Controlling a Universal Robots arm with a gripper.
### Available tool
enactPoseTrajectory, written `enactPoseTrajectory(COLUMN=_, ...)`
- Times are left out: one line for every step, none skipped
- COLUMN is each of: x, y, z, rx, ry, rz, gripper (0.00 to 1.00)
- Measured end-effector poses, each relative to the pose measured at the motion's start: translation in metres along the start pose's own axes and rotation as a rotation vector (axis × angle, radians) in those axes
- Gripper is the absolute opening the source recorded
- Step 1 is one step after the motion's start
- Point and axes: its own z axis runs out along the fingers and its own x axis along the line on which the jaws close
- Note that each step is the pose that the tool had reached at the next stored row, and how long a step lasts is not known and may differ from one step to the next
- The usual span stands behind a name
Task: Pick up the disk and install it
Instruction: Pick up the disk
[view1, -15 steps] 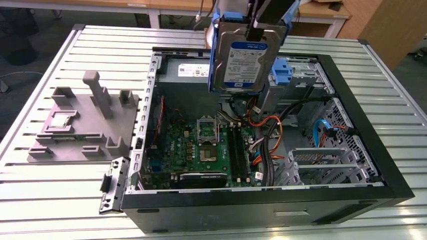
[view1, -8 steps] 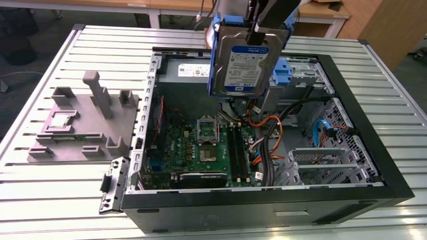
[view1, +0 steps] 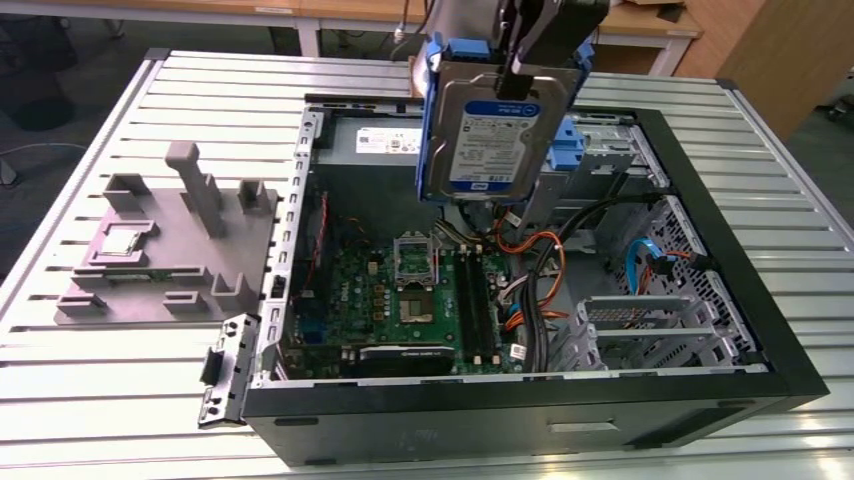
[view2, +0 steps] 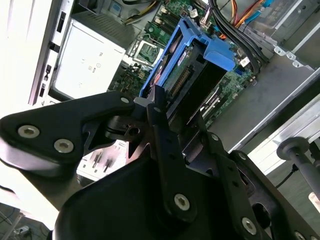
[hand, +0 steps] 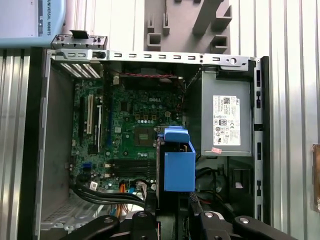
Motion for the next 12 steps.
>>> enactPoseTrajectory(x=0.0015, y=0.0000, z=0.0000, rx=0.0000, ry=0.0000, rz=0.000, gripper=0.35)
enactPoseTrajectory(x=0.0027, y=0.0000, z=0.0000, rx=0.0000, ry=-0.0001, rz=0.000, gripper=0.35)
enactPoseTrajectory(x=0.0036, y=0.0001, z=0.0000, rx=0.0001, ry=-0.0002, rz=0.000, gripper=0.35)
enactPoseTrajectory(x=0.0039, y=0.0001, z=0.0000, rx=0.0001, ry=-0.0002, rz=0.000, gripper=0.35)
enactPoseTrajectory(x=0.0039, y=0.0001, z=0.0000, rx=0.0000, ry=-0.0003, rz=0.000, gripper=0.35)
enactPoseTrajectory(x=0.0039, y=0.0001, z=0.0000, rx=0.0001, ry=-0.0003, rz=0.000, gripper=0.35)
enactPoseTrajectory(x=0.0039, y=0.0000, z=0.0000, rx=0.0000, ry=-0.0002, rz=0.000, gripper=0.35)
enactPoseTrajectory(x=0.0040, y=0.0000, z=0.0000, rx=0.0000, ry=-0.0003, rz=0.000, gripper=0.35)
enactPoseTrajectory(x=0.0040, y=0.0000, z=0.0000, rx=0.0000, ry=-0.0003, rz=0.000, gripper=0.35)
enactPoseTrajectory(x=0.0041, y=0.0000, z=0.0000, rx=0.0000, ry=-0.0002, rz=0.000, gripper=0.35)
enactPoseTrajectory(x=0.0043, y=0.0001, z=-0.0001, rx=0.0000, ry=-0.0003, rz=0.000, gripper=0.35)
enactPoseTrajectory(x=0.0046, y=0.0001, z=-0.0001, rx=0.0000, ry=-0.0003, rz=0.000, gripper=0.35)
